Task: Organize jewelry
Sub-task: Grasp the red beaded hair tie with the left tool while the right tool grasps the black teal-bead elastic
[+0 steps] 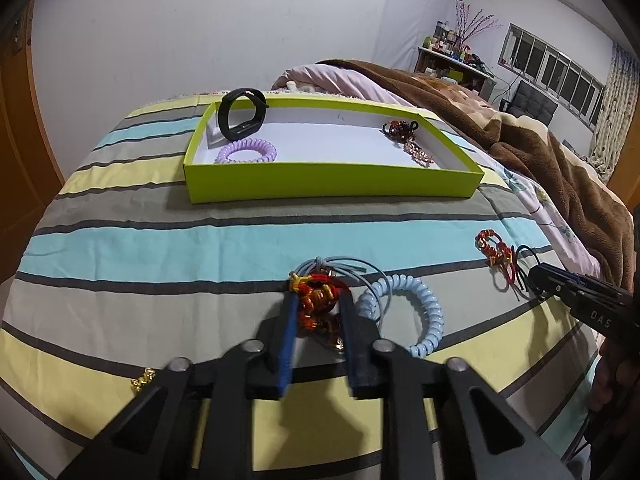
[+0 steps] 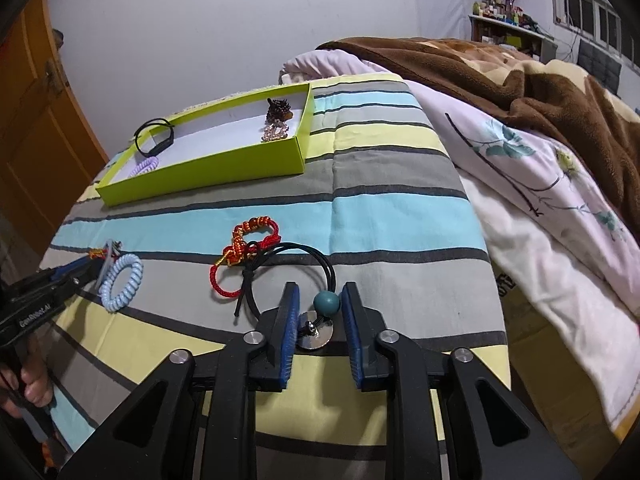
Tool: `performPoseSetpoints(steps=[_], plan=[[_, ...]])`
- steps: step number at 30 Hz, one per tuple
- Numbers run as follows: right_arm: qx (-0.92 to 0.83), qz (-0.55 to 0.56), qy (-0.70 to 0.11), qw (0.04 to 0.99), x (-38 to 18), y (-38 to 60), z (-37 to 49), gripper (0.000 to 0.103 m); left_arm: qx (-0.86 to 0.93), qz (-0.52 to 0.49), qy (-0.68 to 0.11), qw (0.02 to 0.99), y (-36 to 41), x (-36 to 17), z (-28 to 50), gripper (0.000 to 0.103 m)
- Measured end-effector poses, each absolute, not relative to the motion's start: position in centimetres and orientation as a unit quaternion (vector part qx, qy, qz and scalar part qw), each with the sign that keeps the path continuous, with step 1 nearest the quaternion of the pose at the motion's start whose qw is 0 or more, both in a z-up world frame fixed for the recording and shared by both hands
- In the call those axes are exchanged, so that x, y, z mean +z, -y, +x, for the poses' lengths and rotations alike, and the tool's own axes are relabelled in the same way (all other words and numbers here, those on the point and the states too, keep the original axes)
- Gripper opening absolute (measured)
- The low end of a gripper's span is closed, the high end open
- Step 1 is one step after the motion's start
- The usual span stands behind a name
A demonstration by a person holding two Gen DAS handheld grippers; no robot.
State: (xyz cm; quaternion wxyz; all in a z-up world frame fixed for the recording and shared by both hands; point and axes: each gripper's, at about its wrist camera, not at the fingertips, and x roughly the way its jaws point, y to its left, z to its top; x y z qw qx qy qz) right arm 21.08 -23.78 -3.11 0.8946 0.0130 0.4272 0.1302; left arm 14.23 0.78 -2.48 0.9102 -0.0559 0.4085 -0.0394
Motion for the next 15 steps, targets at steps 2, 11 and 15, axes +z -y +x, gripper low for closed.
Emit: performPoseSetpoints(steps=[2, 11, 15], plan=[[0.131, 0.015, -0.426, 0.895, -3.1, 23.8, 21.1, 0.014, -0.038, -0.057, -0.407, 0.911, -0.9, -2.4, 14.2, 0.019], [0.134, 0.021, -0.415, 0.900, -2.6, 24.3, 20.0, 0.014, -0.034, -0.062, -0.393, 0.917, -1.5, -1.7, 12.8, 0.016], [0.137, 0.028, -0.410, 0.901, -2.2, 24.6, 19.1, 0.014, -0.032, -0.066, -0.387, 0.919, -2.0, -1.2, 11.7, 0.016]])
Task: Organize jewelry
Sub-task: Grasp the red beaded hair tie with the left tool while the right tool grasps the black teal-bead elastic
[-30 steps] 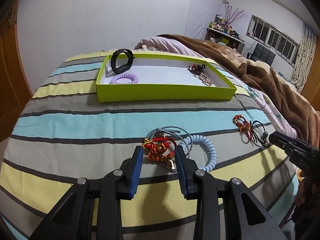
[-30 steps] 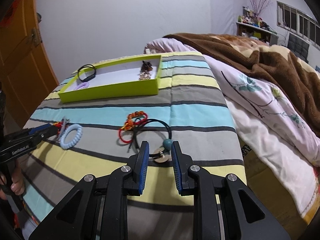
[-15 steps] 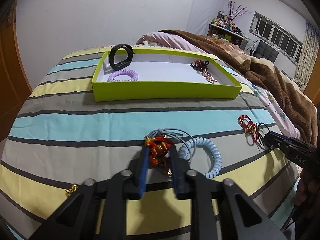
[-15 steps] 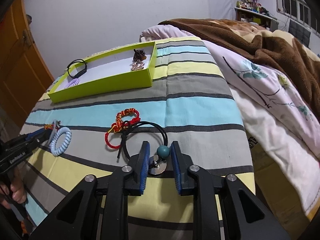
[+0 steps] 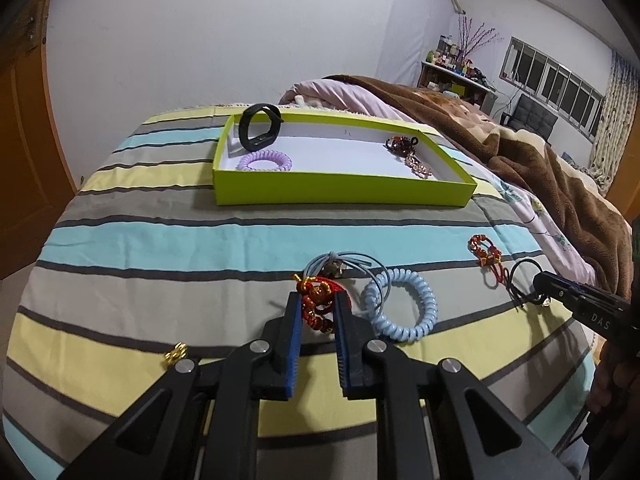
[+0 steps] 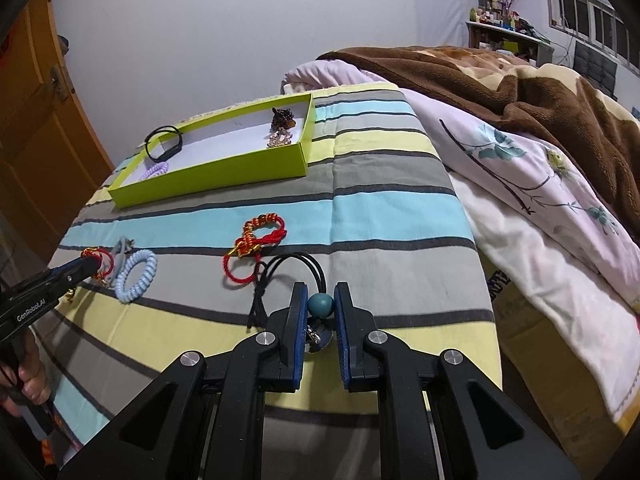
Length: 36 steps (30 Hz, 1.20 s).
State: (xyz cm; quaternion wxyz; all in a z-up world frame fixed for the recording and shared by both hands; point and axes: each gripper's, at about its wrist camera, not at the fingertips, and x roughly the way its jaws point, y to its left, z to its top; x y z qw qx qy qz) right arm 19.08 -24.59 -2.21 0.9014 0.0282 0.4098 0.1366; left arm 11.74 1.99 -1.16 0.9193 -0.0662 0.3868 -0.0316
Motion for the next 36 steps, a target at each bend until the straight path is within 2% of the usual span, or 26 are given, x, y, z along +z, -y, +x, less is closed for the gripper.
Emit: performPoseSetpoints(steps=[20, 36], plan=[[0.172, 0.023, -0.348, 0.921, 2.9, 22.9, 14.6, 0.014, -0.037, -0.061, -0.338, 0.939, -1.6, 2.9, 7.6, 0.016], [0.198, 0.014, -0.326, 0.924, 4.8, 20.5, 16.1, 0.014, -0.040, -0.033, -0.314, 0.948, -1.2, 4.9, 9.3, 0.016]])
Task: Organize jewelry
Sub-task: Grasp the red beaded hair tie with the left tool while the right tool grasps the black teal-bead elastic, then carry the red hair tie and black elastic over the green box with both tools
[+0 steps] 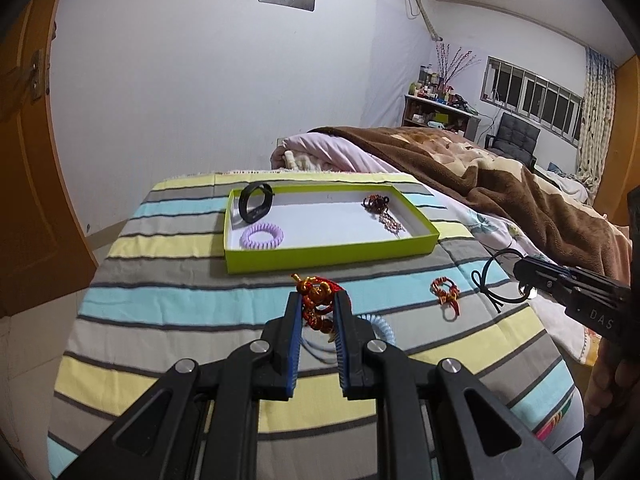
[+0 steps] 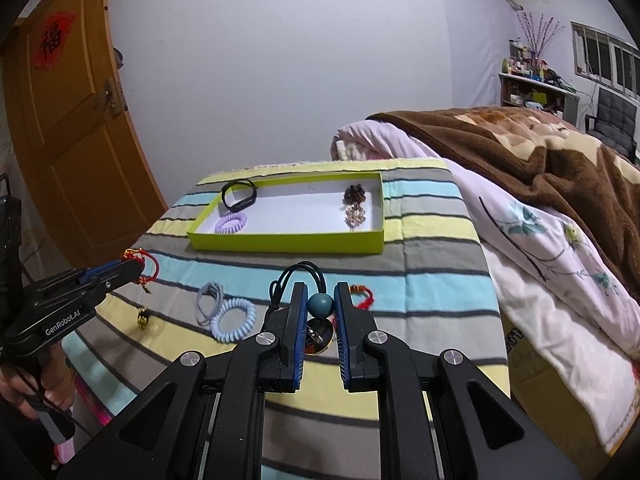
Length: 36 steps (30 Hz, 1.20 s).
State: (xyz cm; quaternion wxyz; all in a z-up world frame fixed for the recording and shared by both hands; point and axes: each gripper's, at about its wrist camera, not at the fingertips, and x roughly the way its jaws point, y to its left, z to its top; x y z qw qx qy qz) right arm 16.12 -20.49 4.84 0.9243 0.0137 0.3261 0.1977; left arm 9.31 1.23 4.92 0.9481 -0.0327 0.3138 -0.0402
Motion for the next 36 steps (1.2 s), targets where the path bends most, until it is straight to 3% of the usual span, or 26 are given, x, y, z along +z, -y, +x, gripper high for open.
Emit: performPoseSetpoints(steps=[22, 36], plan=[[0.207, 0.000, -0.324, 0.923, 5.5, 18.0, 25.5, 0.014, -0.035, -0.007, -0.291, 0.956, -2.1, 6.3, 17.0, 0.016], [0.193, 0.003, -0.368, 0.910, 1.8, 17.5, 32.3, 0.014, -0.024, 0.004, -0.314, 0.949, -2.3, 3.7, 22.5, 0.016]])
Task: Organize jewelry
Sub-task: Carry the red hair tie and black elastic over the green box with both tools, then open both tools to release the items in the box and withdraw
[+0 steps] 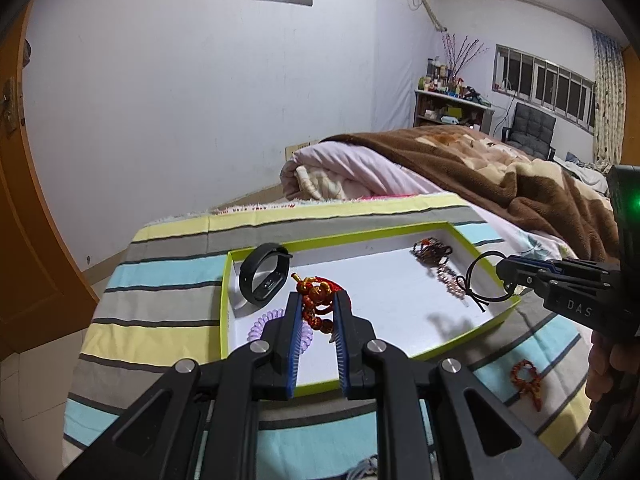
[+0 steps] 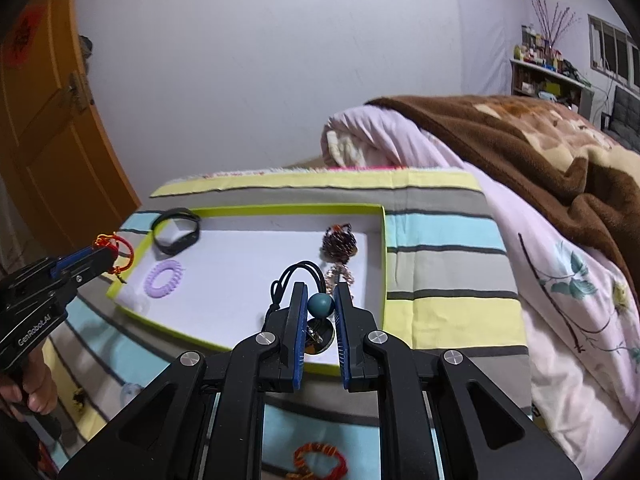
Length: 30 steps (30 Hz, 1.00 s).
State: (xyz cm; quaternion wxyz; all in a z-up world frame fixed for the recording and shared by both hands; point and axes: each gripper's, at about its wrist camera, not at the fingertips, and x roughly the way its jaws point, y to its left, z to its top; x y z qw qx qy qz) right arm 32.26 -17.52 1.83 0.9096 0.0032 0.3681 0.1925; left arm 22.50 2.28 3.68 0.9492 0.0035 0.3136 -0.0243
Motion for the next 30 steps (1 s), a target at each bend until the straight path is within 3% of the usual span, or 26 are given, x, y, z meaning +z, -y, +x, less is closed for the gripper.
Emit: performPoseSetpoints(steps=[14, 30], plan=[[0.184, -0.012, -0.406, 0.895, -0.9, 16.9, 34.2, 0.014, -0.019, -0.009, -0.368, 0.929, -3.5, 0.0, 24.8, 0.016], [0.187, -0.025, -0.411, 0.892, -1.3, 16.3, 33.6, 0.017, -0.022, -0.013, -0.377, 0.926, -3.7, -0.7, 24.9, 0.017]])
